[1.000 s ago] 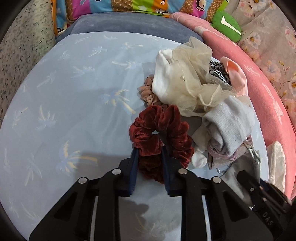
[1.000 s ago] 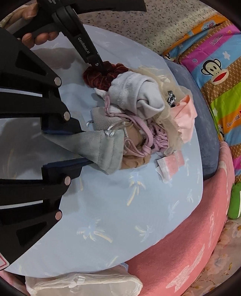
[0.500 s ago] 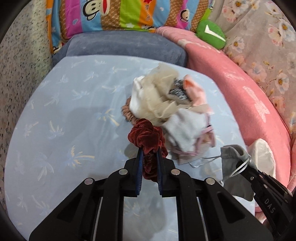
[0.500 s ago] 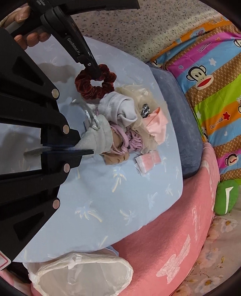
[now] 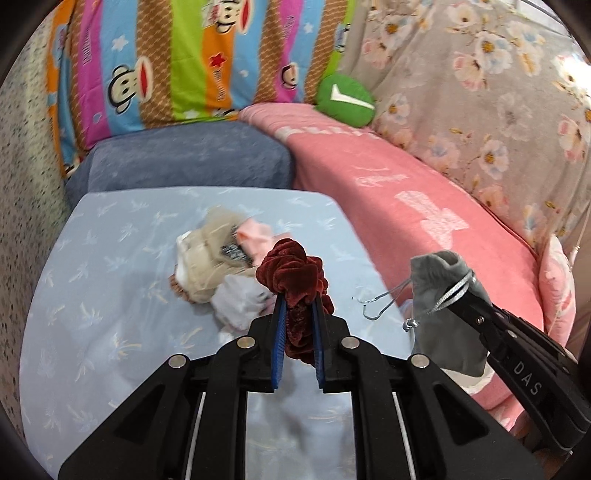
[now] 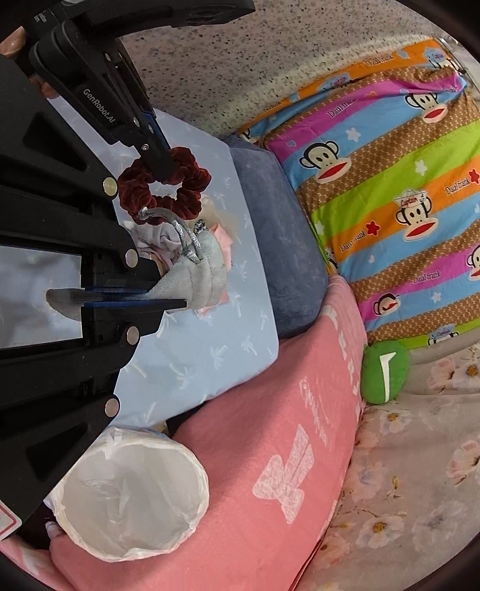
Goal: Organize soft objects
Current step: 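Lift both held items and carry them over the white bin, then open both grippers to drop the scrunchie and grey item into the bin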
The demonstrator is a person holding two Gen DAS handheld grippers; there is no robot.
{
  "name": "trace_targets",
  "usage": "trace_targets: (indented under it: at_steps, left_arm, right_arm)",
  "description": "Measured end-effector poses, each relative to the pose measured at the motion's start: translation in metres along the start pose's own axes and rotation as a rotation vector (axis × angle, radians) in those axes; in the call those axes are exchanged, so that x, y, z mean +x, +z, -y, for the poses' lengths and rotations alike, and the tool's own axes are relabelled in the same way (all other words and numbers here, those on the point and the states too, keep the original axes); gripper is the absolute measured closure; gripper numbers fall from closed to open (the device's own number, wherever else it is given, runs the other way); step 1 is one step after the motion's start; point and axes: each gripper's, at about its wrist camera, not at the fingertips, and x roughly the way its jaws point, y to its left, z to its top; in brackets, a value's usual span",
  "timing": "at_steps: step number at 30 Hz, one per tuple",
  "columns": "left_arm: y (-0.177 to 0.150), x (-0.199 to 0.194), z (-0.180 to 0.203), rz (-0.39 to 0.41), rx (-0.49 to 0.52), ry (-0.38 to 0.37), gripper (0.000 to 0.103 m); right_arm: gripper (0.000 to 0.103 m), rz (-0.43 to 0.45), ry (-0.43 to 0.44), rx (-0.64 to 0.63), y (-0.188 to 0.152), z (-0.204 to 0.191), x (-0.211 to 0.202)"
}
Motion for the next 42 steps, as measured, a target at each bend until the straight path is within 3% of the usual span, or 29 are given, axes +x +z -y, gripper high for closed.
trace_targets:
  at_steps: [10,17,28,36,39,41,42]
  left_arm:
    - [0.008,-0.009,0.077,0.042,0.118,-0.116,0.090]
    - [0.010,0.005,0.132,0.013,0.190,-0.204,0.090]
    - [-0.004,0.044,0.203,-0.073,0.298,-0.295,0.090]
    - [-0.009,0.071,0.223,-0.139,0.312,-0.311,0.085]
    - [-0.009,0.077,0.224,-0.145,0.304,-0.309,0.073]
    - [-0.009,0.079,0.224,-0.140,0.304,-0.301,0.048]
    - [-0.008,0.079,0.224,-0.131,0.303,-0.291,0.045]
  right_arm:
    - [0.101,0.099,-0.085,0.083,0.011,0.071,-0.050]
    - [0.101,0.121,-0.148,0.154,0.004,0.125,-0.068]
    - [0.101,0.082,-0.228,0.264,-0.016,0.198,-0.058]
    - [0.096,0.048,-0.256,0.313,-0.023,0.226,-0.043]
    - [0.094,0.046,-0.262,0.320,-0.023,0.231,-0.040]
    - [0.093,0.041,-0.264,0.324,-0.022,0.234,-0.038]
    - [0.089,0.041,-0.268,0.326,-0.022,0.234,-0.037]
